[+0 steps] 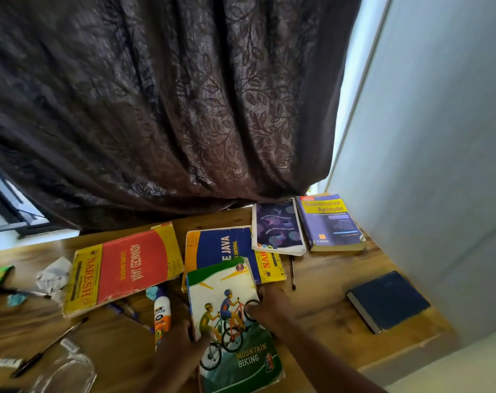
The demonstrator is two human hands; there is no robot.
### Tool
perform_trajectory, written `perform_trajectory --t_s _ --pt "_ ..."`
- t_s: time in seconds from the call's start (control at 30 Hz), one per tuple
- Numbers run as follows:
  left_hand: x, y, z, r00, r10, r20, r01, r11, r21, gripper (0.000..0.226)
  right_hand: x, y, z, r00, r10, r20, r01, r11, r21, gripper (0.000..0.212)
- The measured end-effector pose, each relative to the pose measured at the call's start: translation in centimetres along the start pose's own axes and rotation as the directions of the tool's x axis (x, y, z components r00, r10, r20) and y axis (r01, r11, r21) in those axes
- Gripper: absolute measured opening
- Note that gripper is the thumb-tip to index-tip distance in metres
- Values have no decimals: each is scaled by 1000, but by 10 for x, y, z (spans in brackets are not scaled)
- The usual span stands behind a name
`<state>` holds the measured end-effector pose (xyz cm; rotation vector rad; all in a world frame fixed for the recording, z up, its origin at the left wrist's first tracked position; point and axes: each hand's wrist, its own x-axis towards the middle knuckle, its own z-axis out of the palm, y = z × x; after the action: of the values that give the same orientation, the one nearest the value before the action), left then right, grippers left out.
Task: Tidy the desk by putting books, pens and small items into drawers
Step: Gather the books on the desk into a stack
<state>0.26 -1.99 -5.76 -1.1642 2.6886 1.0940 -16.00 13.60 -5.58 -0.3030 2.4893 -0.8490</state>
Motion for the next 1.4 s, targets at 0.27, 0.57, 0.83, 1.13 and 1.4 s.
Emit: perform_trajectory --t_s 0.27,0.57,0.83,1.13,1.4 --pt "0 8 -9 942 283 -179 -208 914 349 62 -5 -4 -30 970 -91 -223 60 988 -142 30" --pt "67 141 3 904 408 -127 -396 911 111 52 62 -1 -94 887 -412 -209 266 825 -500 51" --pt "133 208 45 963 235 133 -261 937 231 51 113 17 -103 865 -501 -6 409 712 -571 58" --pt "174 247 55 978 -173 115 199 938 -284 51 130 35 -100 847 -529 -59 464 788 -405 45" --pt "170 264 49 948 -211 238 318 664 -677 17 129 29 -121 813 -488 -318 444 873 -203 28"
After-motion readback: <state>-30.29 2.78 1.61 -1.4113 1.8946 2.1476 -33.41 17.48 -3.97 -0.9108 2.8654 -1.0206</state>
